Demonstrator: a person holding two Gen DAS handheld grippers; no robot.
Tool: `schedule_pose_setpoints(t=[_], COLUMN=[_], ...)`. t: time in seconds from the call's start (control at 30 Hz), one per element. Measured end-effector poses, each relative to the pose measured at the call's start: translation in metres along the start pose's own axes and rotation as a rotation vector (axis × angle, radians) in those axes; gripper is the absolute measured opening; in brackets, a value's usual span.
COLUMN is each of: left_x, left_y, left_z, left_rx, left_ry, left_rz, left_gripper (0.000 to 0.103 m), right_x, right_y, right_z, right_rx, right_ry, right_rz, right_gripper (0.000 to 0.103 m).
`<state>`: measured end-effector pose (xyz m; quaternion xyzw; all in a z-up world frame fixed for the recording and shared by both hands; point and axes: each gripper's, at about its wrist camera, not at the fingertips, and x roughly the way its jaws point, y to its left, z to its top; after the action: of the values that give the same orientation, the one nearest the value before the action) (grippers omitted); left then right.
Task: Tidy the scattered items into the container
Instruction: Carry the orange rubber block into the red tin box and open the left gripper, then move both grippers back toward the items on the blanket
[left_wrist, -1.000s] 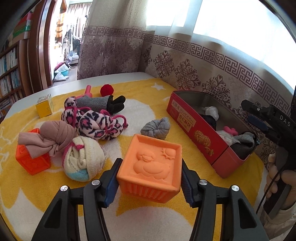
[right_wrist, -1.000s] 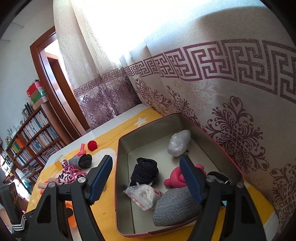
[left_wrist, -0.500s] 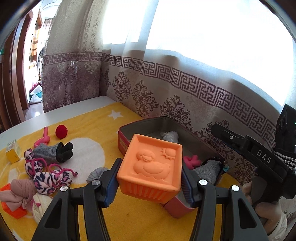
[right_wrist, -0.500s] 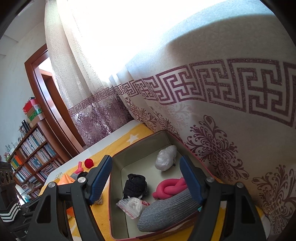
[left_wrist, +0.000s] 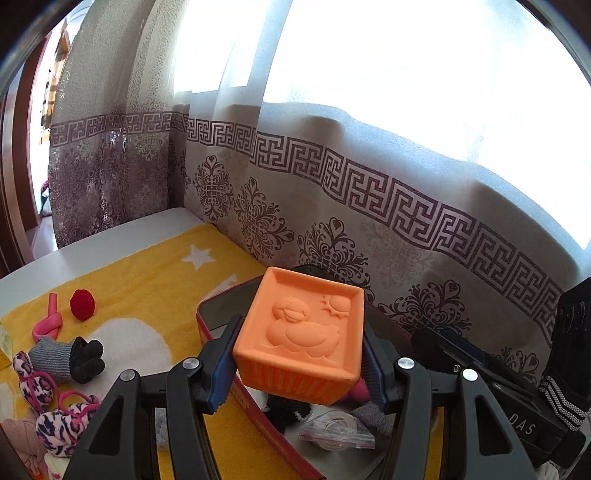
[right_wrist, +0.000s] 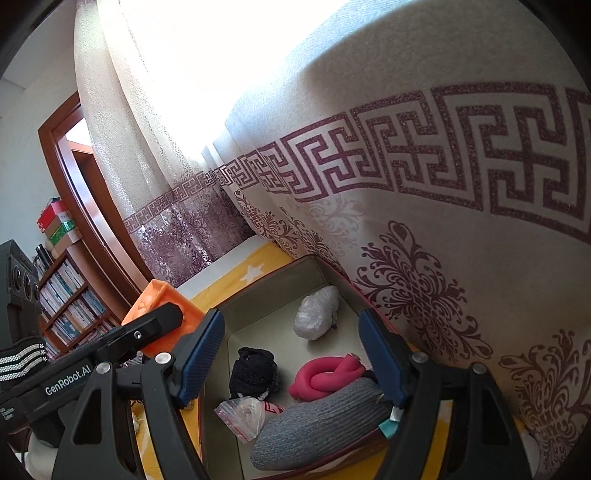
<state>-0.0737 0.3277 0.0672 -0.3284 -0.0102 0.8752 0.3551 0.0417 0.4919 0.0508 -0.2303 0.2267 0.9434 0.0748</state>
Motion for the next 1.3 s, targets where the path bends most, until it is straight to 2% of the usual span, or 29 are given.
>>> schedule_pose_setpoints(t=[0.17,0.4,0.7,0.87,0.9,0.93,0.97,1.3], left_x=[0.011,-0.003,-0.016,-0.029,-0.032,-0.035,-0.040,-0.087], left_y=[0.009,0.015,0.025,0.033,0.036,0.039,0.042,0.081], left_z=[0.004,0.002,-0.009,-0.016,-0.017,-0.018,-0.020,-0.041], left_rx=[-0.054,-0.060,-0.091,-0.108,-0.113,-0.121,-0.130,-0.199], left_ry=[0.015,-0.004,0.010,0.006,0.004,-0.001,-0.007,-0.043], left_rz=[-0.039,-0.024,0.006,0.037,0.044,0.054,0.065,0.158], left_gripper=[0.060,0.060,0.060,0.062,0.065,0.072,0.074,0.074], right_x=[0.008,0.013,0.012,0.011,0.011,0.010,0.010,0.007], right_y=[-0.005,-0.003,0.009,0.018,0.020,0.022,0.025,0.051], right_z=[-0.002,-0.006,-0.010,-0.011,-0.012,-0.012,-0.013,-0.027], right_rx=[0.006,0.000,-0.027,-0.043,-0.048,-0.053,-0.058,-0.111], right_ry=[0.014,0.023,0.027,0.028,0.028,0.029,0.030,0.055], right_rz=[-0.012,-0.008,0.014,0.028,0.032,0.036,0.041,0.097], right_gripper=[0.078,0.078,0.078,0.078,0.078,0.079,0.079,0.079])
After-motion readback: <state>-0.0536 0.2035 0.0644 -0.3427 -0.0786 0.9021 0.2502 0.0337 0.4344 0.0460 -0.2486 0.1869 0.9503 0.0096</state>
